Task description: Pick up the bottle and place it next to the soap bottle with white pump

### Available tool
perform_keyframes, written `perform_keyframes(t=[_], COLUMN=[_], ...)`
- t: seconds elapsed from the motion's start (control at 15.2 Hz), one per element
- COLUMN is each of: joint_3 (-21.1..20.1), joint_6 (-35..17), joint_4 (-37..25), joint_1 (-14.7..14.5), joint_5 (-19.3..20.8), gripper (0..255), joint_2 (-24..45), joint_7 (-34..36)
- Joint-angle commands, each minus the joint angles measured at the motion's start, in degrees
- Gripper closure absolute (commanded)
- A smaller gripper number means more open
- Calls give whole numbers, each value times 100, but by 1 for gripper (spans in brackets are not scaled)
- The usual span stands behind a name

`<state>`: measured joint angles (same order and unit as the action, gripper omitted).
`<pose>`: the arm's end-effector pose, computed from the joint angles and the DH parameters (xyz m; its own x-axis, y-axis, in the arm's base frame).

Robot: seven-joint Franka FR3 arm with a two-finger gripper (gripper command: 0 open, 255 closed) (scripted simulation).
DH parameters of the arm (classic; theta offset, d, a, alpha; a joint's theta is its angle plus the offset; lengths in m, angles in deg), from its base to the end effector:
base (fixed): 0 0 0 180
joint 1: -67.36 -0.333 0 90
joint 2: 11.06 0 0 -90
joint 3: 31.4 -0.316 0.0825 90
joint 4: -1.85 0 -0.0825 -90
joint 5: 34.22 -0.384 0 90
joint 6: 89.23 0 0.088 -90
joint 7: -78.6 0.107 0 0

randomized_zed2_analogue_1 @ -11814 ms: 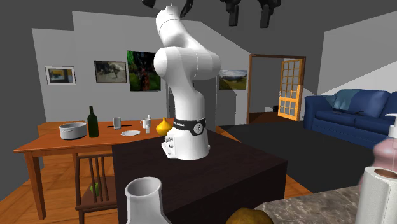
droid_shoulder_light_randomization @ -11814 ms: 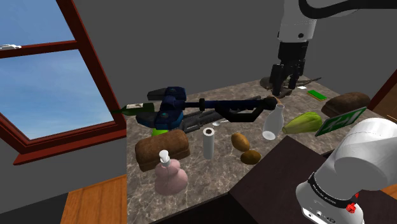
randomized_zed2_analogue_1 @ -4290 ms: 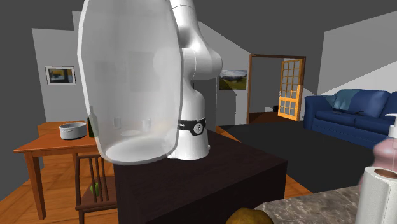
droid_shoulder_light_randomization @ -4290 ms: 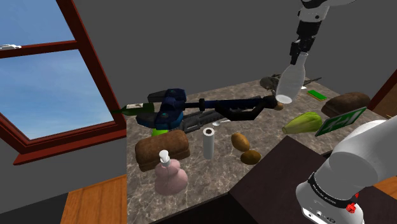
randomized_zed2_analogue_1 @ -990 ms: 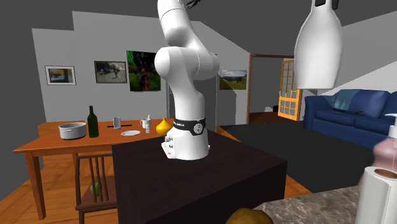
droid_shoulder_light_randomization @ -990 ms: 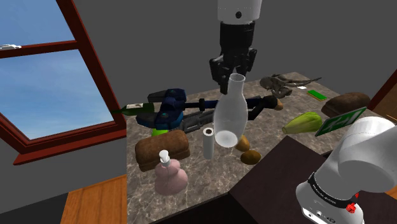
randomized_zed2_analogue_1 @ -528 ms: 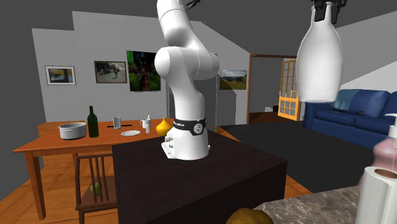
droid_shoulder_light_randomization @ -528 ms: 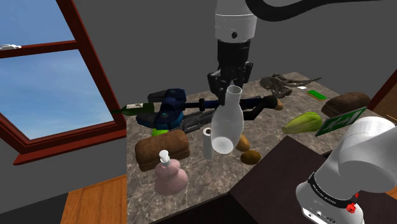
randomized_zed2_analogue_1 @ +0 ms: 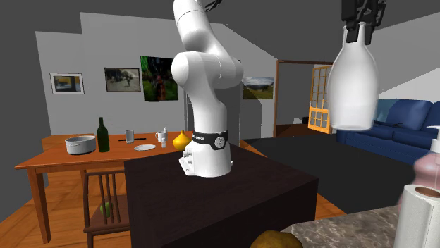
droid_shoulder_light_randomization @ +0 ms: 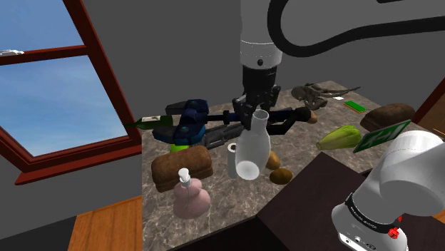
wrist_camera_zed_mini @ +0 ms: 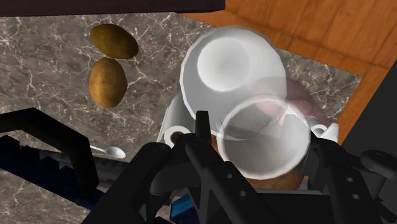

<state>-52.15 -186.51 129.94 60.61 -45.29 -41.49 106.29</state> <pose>0.3355 0.2201 0.5537 0.9962 -0.0806 -0.0338 -0.0804 -0.9967 0.0061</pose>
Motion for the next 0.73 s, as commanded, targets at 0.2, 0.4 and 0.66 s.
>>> perform_keyframes(t=[0.2,0.4,0.66], joint_3=[-49,-84,-135], joint_6=[-400,-633,-949], joint_4=[387,604,880], joint_1=[-15,-25,-37], joint_5=[-36,-60,-91], gripper=[255,255,255], joint_2=[8,23,63], joint_7=[-24,-31,-39])
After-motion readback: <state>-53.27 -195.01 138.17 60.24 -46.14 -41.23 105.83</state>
